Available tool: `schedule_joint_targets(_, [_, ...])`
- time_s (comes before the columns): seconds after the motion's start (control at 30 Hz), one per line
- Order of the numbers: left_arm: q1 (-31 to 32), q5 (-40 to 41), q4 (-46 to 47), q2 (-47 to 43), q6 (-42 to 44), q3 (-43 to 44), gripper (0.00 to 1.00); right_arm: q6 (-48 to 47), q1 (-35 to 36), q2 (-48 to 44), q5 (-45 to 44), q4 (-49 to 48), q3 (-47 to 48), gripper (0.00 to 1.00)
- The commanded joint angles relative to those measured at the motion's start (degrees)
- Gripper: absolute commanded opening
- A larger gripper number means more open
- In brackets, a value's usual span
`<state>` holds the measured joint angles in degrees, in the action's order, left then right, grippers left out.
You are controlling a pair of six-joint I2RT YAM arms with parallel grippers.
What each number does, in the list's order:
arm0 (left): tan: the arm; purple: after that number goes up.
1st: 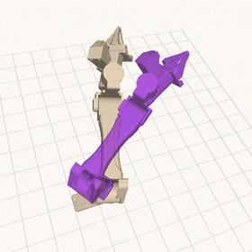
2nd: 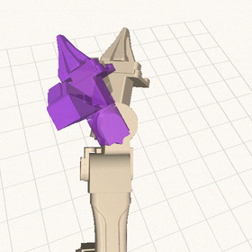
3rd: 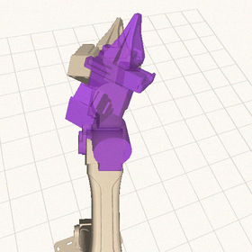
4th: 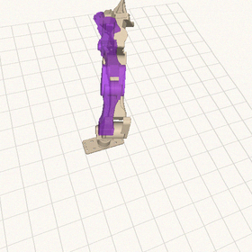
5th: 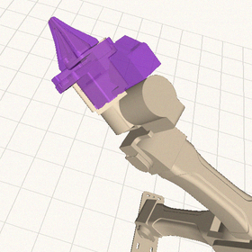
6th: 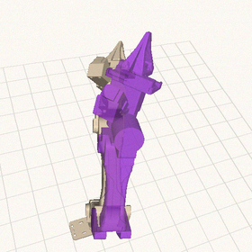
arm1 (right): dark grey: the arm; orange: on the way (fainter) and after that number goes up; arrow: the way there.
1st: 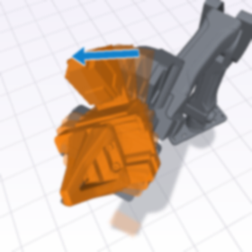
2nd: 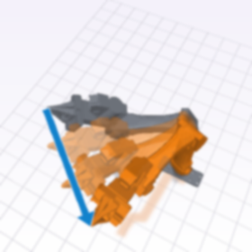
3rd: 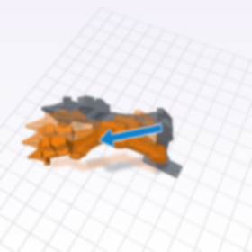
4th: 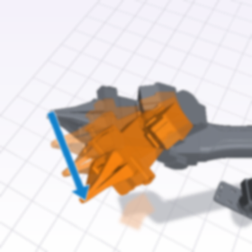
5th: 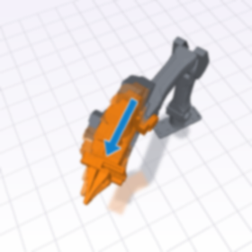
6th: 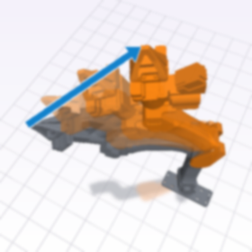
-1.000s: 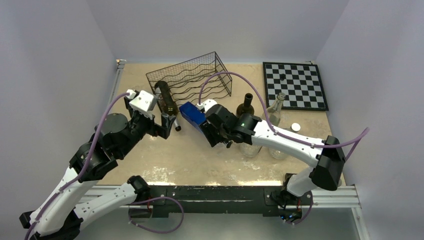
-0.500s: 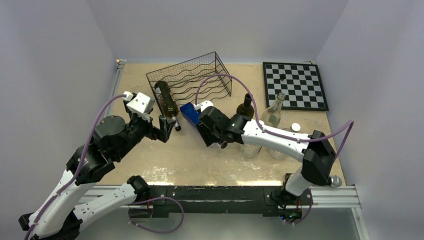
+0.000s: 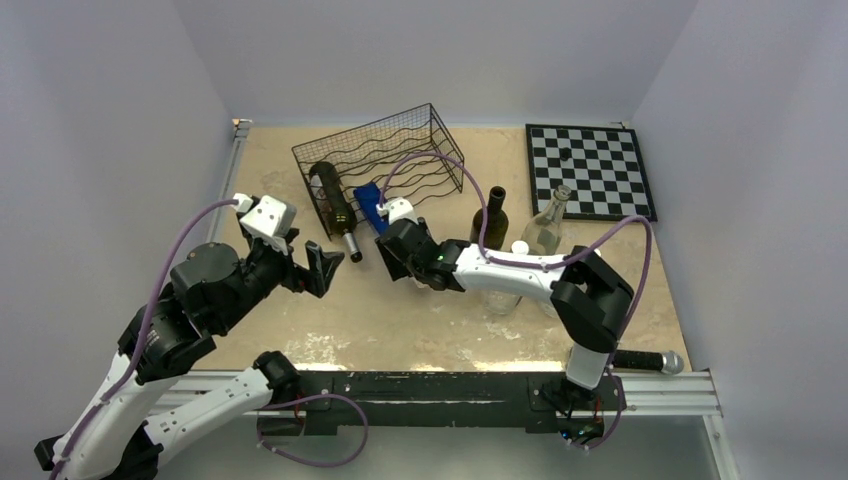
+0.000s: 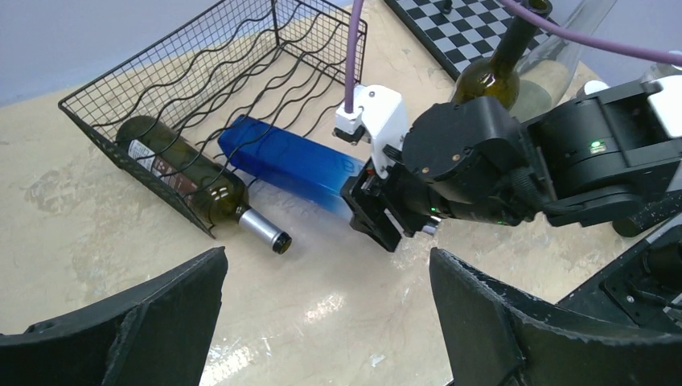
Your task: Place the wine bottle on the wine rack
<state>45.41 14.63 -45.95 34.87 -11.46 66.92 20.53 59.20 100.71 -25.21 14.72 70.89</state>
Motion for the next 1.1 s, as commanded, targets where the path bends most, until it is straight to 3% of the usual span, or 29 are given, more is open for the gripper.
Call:
schedule_joint_targets(0.0, [0.0,-1.0,-1.7,-0.1,-2.1,2.6,0.99,0.6,0.0,0.1,-7.6,-24.1,1.8,0.00])
schedule_joint_targets(0.63, [0.0,-1.3,-6.9,2.9,-3.8,7.5,0.99,-0.5,-4.0,13.7,-10.9,-32.4,13.9,0.00])
schedule_joint_targets(1.07, [0.0,-2.1,-6.3,5.1,-4.6,7.0,0.99,0.5,-5.6,18.4,-3.5,-29.6,19.2,0.00])
